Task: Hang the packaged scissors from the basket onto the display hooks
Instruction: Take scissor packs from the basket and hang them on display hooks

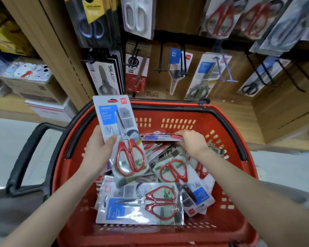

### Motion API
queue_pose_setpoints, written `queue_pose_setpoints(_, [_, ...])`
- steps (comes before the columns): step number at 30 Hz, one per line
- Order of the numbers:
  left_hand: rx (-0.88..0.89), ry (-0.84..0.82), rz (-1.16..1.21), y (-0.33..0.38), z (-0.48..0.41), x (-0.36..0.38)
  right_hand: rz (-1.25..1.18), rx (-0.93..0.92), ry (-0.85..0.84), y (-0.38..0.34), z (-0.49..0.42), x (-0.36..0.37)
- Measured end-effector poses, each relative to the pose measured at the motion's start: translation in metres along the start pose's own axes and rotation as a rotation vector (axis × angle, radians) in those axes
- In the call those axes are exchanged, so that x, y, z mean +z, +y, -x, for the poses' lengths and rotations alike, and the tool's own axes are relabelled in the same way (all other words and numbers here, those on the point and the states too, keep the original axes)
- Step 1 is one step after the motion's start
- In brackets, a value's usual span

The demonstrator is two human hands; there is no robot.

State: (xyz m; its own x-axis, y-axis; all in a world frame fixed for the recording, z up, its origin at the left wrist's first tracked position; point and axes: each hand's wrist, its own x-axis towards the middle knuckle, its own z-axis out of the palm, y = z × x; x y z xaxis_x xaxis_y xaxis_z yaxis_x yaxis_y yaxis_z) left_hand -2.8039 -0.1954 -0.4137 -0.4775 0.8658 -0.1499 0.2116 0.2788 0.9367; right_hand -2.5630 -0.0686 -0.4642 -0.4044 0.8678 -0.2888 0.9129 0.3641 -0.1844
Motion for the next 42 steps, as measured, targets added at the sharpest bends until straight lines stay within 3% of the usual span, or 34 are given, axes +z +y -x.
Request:
queue_pose_setpoints(7, [-0.055, -0.090, 0.037, -0.009, 0.005, 0.013, 0.043, -0.116, 0.259, 0.003, 0.009, -0.033])
queue_pose_setpoints(11, [-0.122, -0.117, 0.170, -0.002, 0.011, 0.028, -0.102, -0.138, 0.465, -0.018, 0.040, -0.045])
queue_pose_setpoints(18, [-0.214, -0.215, 0.474, 0.015, 0.028, 0.056, -0.419, -0.190, 0.339, -0.069, 0.094, -0.020])
queue_pose_setpoints(22, [-0.226, -0.246, 0.546, 0.014, 0.039, 0.060, -0.188, -0.251, 0.417, -0.075, 0.106, -0.006])
queue_pose_setpoints(24, [-0.221, -0.200, 0.516, 0.014, 0.043, 0.062, -0.176, -0.342, 0.367, -0.077, 0.114, -0.002])
queue_pose_setpoints(27, [-0.232, -0.059, 0.403, 0.012, 0.042, 0.061, -0.425, -0.364, 0.170, -0.071, 0.127, -0.009])
queue_pose_setpoints(29, [-0.220, -0.030, 0.340, 0.011, 0.042, 0.056, -0.576, -0.312, 0.103, -0.062, 0.133, -0.017])
queue_pose_setpoints(31, [-0.167, -0.065, 0.311, 0.014, 0.044, 0.051, -0.741, -0.160, 0.141, -0.052, 0.131, -0.024])
queue_pose_setpoints(34, [-0.099, -0.117, 0.309, 0.020, 0.048, 0.049, -0.988, 0.049, 0.018, -0.042, 0.125, -0.036])
queue_pose_setpoints(42, [0.005, -0.200, 0.280, 0.044, 0.054, 0.056, -1.225, 0.143, 0.164, -0.030, 0.119, -0.063])
